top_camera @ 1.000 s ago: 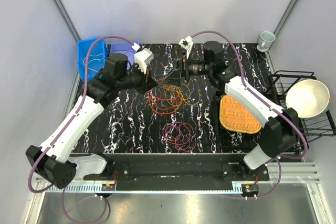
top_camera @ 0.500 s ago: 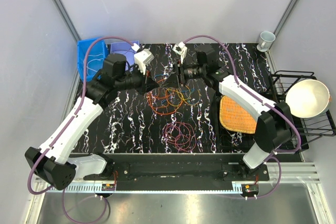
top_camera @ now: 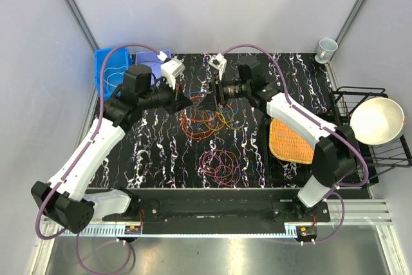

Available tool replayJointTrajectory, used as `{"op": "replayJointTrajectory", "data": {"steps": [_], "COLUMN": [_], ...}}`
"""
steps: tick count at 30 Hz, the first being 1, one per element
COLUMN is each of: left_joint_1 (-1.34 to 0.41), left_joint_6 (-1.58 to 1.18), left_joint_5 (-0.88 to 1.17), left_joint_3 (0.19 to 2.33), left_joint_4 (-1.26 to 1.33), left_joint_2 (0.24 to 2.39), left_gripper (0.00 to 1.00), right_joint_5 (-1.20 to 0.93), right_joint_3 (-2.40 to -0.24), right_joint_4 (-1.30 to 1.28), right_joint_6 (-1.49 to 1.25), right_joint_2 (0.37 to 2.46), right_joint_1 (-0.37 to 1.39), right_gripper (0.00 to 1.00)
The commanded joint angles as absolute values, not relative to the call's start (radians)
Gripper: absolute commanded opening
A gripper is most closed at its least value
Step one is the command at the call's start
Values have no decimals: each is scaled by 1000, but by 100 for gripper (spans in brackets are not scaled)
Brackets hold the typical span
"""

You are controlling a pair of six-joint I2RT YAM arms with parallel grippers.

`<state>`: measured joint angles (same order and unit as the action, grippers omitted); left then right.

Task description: Untangle the cables

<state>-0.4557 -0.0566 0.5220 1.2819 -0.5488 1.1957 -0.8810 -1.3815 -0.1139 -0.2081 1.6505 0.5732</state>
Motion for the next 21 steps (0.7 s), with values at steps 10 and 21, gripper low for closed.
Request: {"op": "replayJointTrajectory", "data": {"steps": [10, 21], "left_joint_1": [-405, -396], "left_joint_6": [-120, -150], "left_joint_5": [703, 521], "left_joint_3": [1275, 1279], "left_joint_4": [-428, -472], "left_joint_2": [1206, 1201], "left_gripper": [0, 26], "right_joint_5": [-940, -890], "right_joint_3": [-1411, -1419], "right_joint_4": [-110, -107], "right_joint_6": [-176, -202], "right_joint_2": [1643, 1638], "right_joint_1": [610, 612], "right_gripper": [47, 0]}}
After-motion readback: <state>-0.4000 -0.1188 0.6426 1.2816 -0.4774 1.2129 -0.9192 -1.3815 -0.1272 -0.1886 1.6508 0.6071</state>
